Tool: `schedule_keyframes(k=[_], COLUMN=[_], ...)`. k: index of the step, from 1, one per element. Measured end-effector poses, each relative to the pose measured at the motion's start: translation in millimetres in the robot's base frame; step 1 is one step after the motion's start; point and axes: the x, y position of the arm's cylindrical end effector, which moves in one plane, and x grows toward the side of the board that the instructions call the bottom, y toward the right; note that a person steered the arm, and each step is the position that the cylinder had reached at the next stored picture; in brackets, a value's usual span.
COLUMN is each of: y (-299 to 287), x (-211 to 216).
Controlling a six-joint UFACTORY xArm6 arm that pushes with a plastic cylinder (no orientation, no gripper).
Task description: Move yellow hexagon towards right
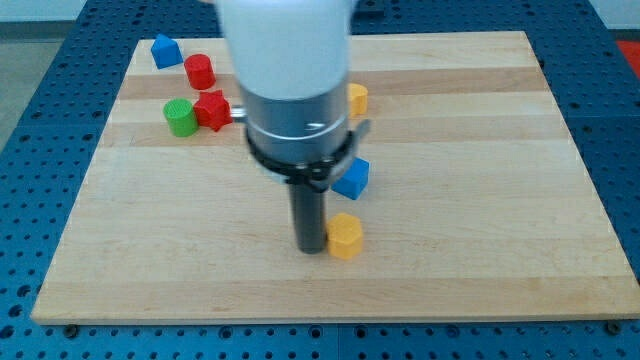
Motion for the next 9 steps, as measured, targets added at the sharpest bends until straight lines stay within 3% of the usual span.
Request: schedule_keyframes(k=[3,5,6,7,9], y=[83,83,116,135,104], x=[-4,56,67,43,29])
